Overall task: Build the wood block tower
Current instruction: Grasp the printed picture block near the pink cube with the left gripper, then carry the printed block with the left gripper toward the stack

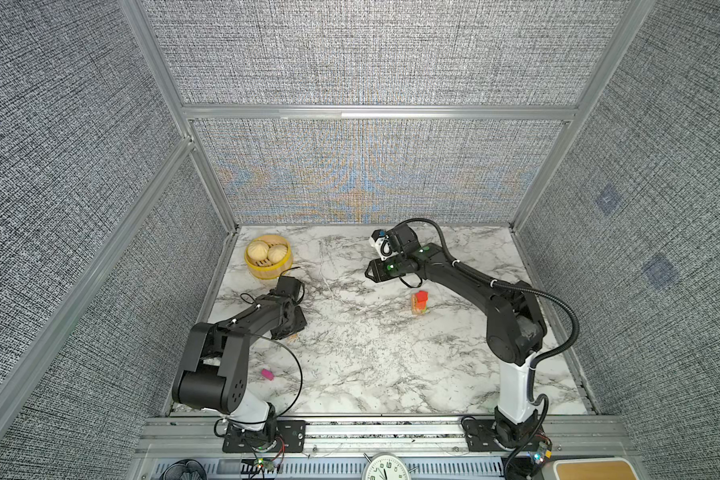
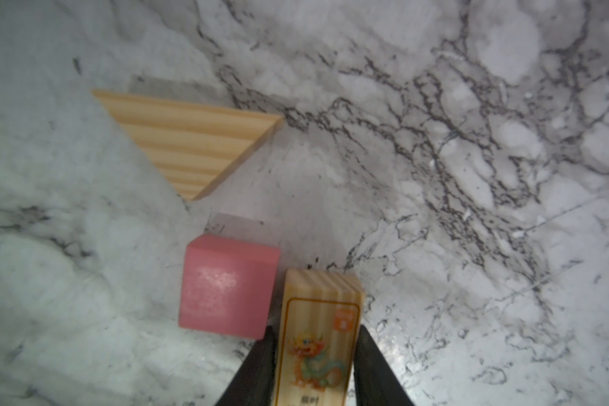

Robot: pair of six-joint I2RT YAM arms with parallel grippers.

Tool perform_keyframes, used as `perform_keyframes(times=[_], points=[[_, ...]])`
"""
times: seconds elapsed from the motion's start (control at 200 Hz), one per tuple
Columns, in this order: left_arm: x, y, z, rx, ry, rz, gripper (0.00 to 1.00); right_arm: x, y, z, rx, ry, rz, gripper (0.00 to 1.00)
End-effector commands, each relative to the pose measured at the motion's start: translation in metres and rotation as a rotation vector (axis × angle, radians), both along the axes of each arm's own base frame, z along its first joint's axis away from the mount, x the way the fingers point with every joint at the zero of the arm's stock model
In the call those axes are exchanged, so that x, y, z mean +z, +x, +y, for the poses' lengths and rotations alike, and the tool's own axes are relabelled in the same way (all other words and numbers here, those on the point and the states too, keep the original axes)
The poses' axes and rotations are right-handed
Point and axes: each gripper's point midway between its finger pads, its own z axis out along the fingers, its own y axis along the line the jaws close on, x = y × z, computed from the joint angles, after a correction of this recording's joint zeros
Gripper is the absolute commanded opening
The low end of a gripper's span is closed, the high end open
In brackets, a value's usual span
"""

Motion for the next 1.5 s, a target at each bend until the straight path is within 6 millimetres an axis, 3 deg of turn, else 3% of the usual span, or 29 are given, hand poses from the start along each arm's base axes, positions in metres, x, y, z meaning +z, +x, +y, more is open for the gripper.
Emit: perform_keyframes(times=[0.0, 0.24, 0.43, 0.715, 0.895, 1.166, 1.311, 1.356, 1.426, 1.496], points=[[-0.002, 0.001, -0.006, -0.012, -0.018, 0.003, 0.36, 0.003, 0.001, 0.001, 0.006, 0.005, -0.010, 0.47], [0.003, 0.002, -0.008, -0.026, 0.000, 0.001, 0.28, 0.002, -0.001, 0.000, 0.004, 0.004, -0.009, 0.47], [0.017, 0.007, -0.019, -0.077, 0.036, -0.014, 0.27, 0.004, -0.004, -0.003, 0.000, 0.002, -0.013, 0.47], [0.045, 0.028, -0.050, -0.171, 0.036, -0.057, 0.27, 0.012, -0.013, -0.040, -0.066, -0.006, -0.009, 0.51], [0.069, 0.049, -0.086, -0.262, 0.018, -0.106, 0.27, 0.016, -0.026, -0.075, -0.129, -0.040, -0.024, 0.63], [0.091, 0.079, -0.160, -0.427, 0.013, -0.141, 0.27, 0.022, -0.053, -0.137, -0.255, -0.103, -0.057, 0.74], [0.098, 0.091, -0.199, -0.502, 0.005, -0.150, 0.27, 0.023, -0.070, -0.175, -0.344, -0.102, -0.059, 0.87], [0.100, 0.093, -0.210, -0.523, 0.004, -0.150, 0.27, 0.023, -0.075, -0.185, -0.366, -0.102, -0.061, 0.99], [0.107, 0.096, -0.227, -0.558, -0.003, -0.160, 0.27, 0.025, -0.081, -0.199, -0.400, -0.103, -0.067, 0.99], [0.102, 0.099, -0.244, -0.594, 0.002, -0.143, 0.27, 0.028, -0.086, -0.210, -0.430, -0.098, -0.073, 0.99]])
